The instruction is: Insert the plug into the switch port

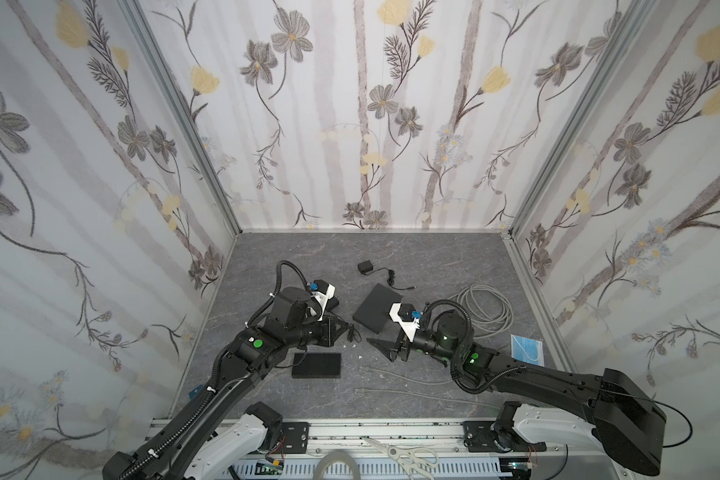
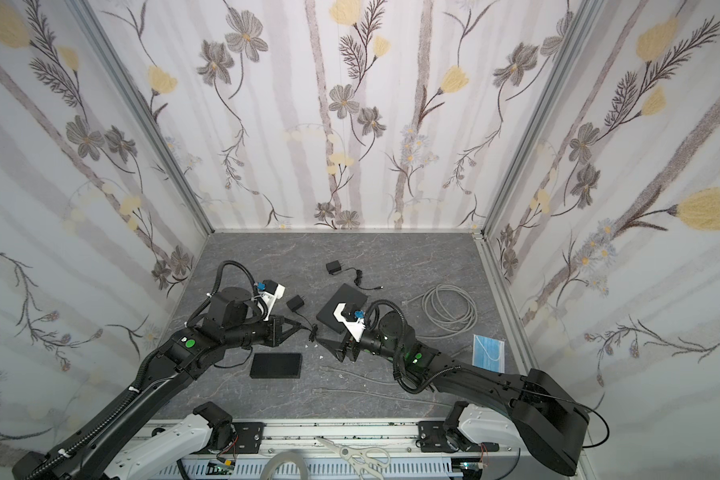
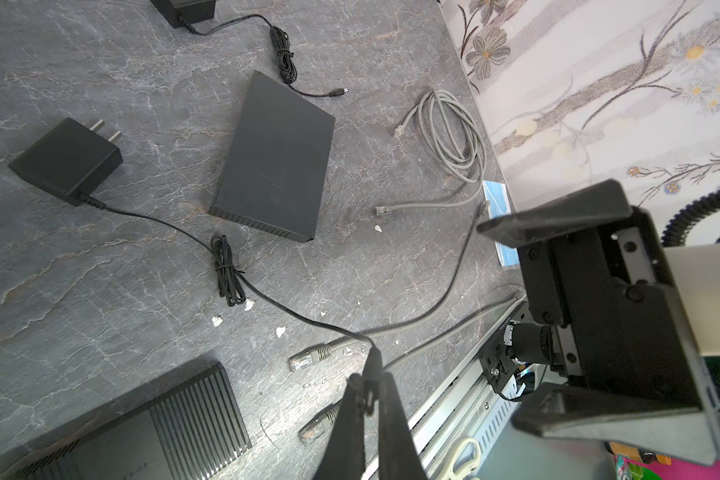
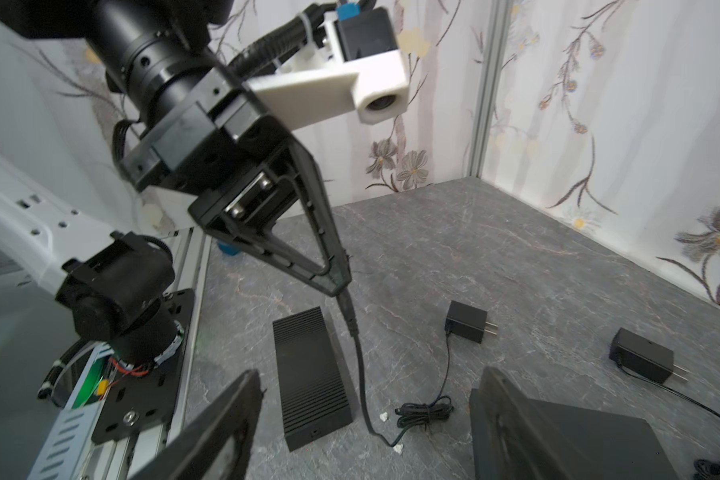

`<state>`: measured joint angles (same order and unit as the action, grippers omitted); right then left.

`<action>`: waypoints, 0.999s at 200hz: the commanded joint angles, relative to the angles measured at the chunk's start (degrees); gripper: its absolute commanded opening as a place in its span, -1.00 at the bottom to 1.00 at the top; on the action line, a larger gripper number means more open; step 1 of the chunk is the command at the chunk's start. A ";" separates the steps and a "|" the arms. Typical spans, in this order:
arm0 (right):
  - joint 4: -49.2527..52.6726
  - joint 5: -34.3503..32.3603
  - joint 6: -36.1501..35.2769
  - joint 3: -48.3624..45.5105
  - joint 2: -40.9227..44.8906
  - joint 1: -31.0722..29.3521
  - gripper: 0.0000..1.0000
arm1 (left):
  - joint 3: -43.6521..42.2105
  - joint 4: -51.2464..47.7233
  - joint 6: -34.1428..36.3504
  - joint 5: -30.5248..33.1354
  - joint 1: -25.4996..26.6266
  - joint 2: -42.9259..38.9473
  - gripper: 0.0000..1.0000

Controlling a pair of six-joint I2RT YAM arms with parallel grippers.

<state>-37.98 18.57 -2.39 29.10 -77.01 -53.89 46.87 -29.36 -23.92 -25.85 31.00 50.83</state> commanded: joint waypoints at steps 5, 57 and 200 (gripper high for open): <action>-1.24 3.32 -14.59 -1.72 -0.63 -2.21 0.67 | -0.39 0.96 0.39 -1.28 0.00 -0.28 -1.00; -1.31 5.49 -13.38 0.53 -3.52 -3.35 0.99 | -0.71 2.12 0.19 -2.98 -0.07 -0.02 -1.00; 7.75 -7.30 -17.69 7.96 -7.14 -4.14 -0.35 | 0.48 1.95 0.63 -4.10 -0.07 0.85 -1.00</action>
<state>-26.48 14.81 -21.47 37.80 -84.14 -57.89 46.83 -28.84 -23.73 -29.04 30.98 51.59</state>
